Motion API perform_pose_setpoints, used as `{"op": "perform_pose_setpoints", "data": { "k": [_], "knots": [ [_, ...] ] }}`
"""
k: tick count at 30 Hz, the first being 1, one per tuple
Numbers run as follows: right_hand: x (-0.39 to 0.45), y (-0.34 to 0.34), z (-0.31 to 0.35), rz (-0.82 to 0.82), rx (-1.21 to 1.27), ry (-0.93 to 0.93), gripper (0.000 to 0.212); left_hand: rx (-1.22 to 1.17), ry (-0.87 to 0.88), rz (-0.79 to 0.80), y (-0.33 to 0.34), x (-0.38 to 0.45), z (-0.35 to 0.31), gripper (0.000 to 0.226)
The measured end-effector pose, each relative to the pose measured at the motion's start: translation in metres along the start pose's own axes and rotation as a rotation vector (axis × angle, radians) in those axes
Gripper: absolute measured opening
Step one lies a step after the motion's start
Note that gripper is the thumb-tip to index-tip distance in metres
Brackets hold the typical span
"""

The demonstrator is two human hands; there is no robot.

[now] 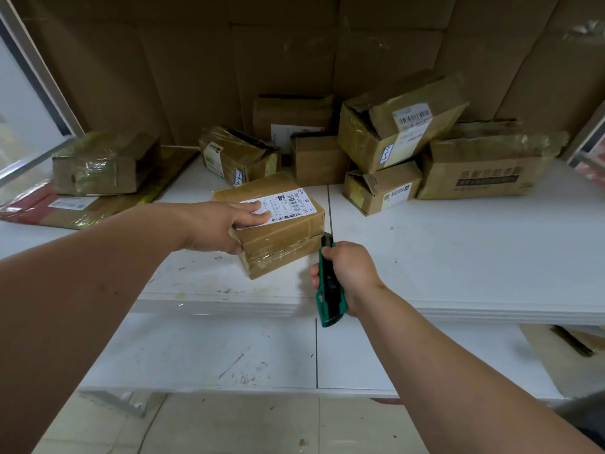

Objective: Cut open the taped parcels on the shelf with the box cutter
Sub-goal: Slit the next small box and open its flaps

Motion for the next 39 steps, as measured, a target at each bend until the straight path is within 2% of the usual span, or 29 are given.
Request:
{"op": "perform_pose_setpoints", "data": {
  "k": [16,26,34,39],
  "knots": [
    [-0.012,0.030,-0.013,0.200,-0.038,0.018,0.009,0.069,0.059,-0.239,-0.003,0.002,-0.004,0.069],
    [-0.017,0.018,-0.014,0.296,-0.060,0.017,0.011,0.195,0.056,-0.378,-0.006,0.007,-0.023,0.069],
    [-0.024,0.002,-0.016,0.348,-0.054,0.023,0.013,0.136,0.038,-0.371,-0.004,0.005,-0.048,0.071],
    [-0.023,-0.020,-0.009,0.354,-0.049,0.028,0.010,0.223,-0.052,-0.409,-0.002,0.009,-0.067,0.074]
  ]
}}
Point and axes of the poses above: each hand's wrist, its own x-axis towards the middle knuckle, its own y-axis out of the palm, z = x × y, the point moved 6 cm from there along x, towards the middle knuckle, and after that the axes turned 13 degrees about -y, right-handed, at the moved point
